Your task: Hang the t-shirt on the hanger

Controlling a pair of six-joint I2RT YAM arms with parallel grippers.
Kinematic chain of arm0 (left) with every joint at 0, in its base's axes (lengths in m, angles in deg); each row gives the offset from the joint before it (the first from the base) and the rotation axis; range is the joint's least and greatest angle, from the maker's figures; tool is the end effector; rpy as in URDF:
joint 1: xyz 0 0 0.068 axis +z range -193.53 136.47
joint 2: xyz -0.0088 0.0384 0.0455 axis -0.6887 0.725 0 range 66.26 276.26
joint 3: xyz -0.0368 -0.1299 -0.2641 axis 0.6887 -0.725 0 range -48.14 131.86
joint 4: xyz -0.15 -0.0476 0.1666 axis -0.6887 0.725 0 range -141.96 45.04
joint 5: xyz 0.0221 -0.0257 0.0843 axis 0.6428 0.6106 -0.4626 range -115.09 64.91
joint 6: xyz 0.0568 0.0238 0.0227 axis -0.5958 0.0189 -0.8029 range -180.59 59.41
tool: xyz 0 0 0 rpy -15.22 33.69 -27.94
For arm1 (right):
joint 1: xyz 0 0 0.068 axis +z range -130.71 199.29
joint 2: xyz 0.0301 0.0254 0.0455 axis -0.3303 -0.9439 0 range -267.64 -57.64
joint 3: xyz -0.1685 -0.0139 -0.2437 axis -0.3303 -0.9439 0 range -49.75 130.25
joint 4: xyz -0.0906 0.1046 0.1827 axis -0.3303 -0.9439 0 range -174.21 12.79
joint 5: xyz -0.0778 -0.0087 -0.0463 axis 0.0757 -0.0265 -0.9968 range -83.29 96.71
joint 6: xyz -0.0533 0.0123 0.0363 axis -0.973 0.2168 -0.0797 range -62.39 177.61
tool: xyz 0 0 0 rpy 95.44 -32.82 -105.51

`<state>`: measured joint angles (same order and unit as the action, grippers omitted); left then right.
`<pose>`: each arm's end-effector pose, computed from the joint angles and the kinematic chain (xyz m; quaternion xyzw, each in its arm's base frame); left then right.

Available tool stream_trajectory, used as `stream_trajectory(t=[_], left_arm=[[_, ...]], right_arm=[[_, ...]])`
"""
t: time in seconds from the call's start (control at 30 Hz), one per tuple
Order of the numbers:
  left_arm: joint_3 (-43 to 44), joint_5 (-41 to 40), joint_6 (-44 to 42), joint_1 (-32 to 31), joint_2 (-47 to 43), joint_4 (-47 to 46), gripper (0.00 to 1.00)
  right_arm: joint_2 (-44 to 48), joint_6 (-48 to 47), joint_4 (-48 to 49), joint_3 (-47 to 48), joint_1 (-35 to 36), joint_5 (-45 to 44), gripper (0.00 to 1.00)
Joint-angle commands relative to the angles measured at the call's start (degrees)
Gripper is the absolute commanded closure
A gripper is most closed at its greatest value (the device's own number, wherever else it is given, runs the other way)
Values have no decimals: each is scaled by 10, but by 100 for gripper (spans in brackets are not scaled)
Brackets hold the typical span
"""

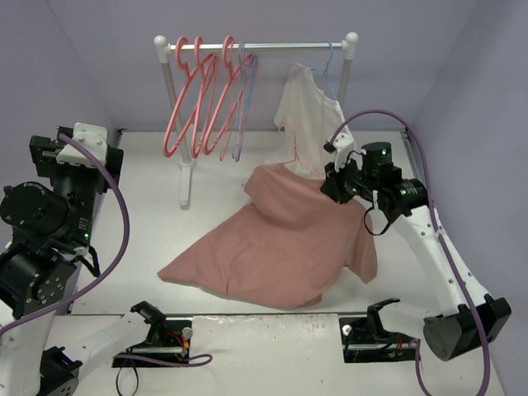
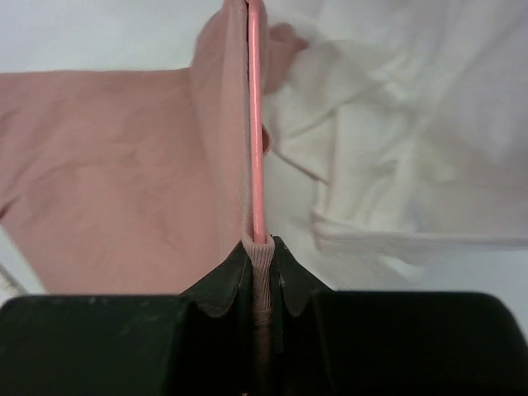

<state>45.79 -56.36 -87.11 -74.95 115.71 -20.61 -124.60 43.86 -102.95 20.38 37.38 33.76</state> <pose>0.0612 -0.0060 0.5496 0.1052 0.6260 0.1351 0.7608 0.2061 0.0921 0.4044 -0.3466 0.7421 0.2149 0.5319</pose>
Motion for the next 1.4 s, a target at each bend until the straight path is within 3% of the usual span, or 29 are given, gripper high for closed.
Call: stream_trajectory(t=[0.0,0.3,0.6,1.03,1.3,1.37], left_arm=[[0,15,22,0,25,-38,37],[16,45,79,1,48,-18,37],[14,48,81,1,57,-17,37],[8,60,106,1,72,5,37],[-46,90,171,1,67,24,36],[-54,94,177,1,65,24,37]], right_arm=[[-46,4,68,109,0,-139,100],[-165,14,184,311,5,-182,100],[-248,30,221,404,16,-196,100],[-299,70,307,316,81,-283,100],[-256,159,422,139,114,-450,100],[-249,168,439,114,116,-455,100]])
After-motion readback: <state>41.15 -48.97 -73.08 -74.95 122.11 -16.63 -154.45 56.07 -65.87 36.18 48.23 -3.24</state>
